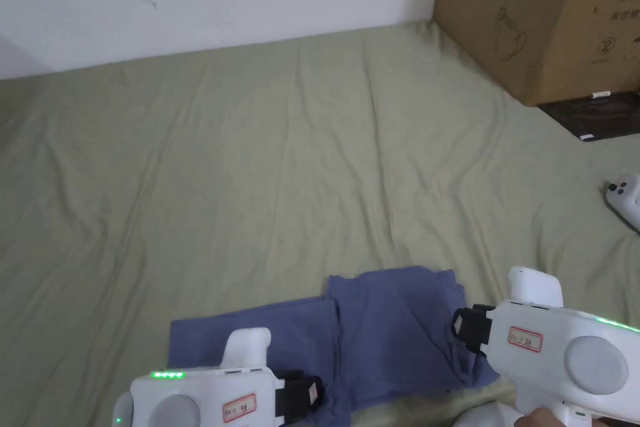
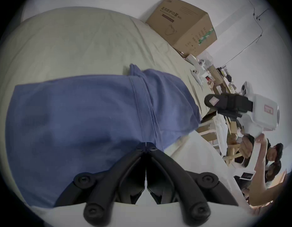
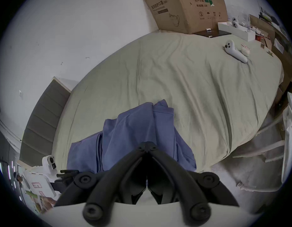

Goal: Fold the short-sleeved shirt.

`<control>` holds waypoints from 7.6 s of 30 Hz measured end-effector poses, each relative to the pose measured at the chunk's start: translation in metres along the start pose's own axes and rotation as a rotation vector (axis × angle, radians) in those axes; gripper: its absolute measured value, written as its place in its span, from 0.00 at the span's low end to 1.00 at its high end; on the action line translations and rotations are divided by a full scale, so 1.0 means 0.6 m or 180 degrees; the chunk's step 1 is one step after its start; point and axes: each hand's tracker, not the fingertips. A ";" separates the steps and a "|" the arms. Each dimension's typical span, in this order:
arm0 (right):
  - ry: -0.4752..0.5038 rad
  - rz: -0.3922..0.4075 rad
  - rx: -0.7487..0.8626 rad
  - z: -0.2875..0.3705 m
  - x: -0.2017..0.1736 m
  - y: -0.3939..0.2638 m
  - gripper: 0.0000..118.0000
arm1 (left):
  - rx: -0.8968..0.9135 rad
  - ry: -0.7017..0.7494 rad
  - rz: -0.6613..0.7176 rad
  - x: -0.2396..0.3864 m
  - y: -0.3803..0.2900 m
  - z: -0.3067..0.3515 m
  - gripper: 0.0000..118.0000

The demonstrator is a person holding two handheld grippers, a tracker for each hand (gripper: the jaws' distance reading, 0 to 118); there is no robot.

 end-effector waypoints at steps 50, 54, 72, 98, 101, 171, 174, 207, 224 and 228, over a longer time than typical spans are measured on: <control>0.0084 0.0539 -0.0222 -0.050 -0.138 0.012 0.00 | 0.0521 -0.1015 0.1946 -0.315 -0.007 0.160 0.10; 0.0110 0.0453 -0.0170 -0.043 -0.131 0.016 0.00 | 0.0664 -0.0881 0.1882 -0.346 -0.010 0.220 0.10; 0.0109 0.0323 -0.0165 -0.040 -0.096 0.015 0.00 | 0.0950 0.0096 0.0880 -0.135 0.070 0.339 0.10; 0.0048 -0.0005 -0.0167 -0.030 -0.015 0.010 0.00 | 0.0222 0.0069 0.0708 -0.094 0.092 0.088 0.03; 0.0075 0.0008 -0.0189 -0.033 -0.017 0.007 0.00 | 0.0077 -0.0126 0.0778 -0.087 0.077 0.057 0.01; 0.0519 0.0911 -0.0947 -0.111 -0.221 -0.029 0.00 | 0.0109 -0.1085 0.1564 -0.263 0.063 0.006 0.21; 0.0504 0.0899 -0.0815 -0.091 -0.219 -0.015 0.00 | 0.0077 -0.0873 0.1341 -0.271 0.076 0.048 0.21; 0.0232 0.0765 -0.0810 -0.149 -0.217 0.005 0.00 | 0.0154 0.3094 0.0652 -0.502 0.119 0.430 0.77; 0.0480 0.1016 -0.0217 -0.019 -0.224 0.022 0.00 | 0.1505 0.2014 0.0184 -0.094 0.106 0.418 0.00; 0.0480 0.1204 0.0284 0.045 -0.257 0.054 0.00 | 0.1854 0.2174 -0.0168 0.008 0.103 0.423 0.00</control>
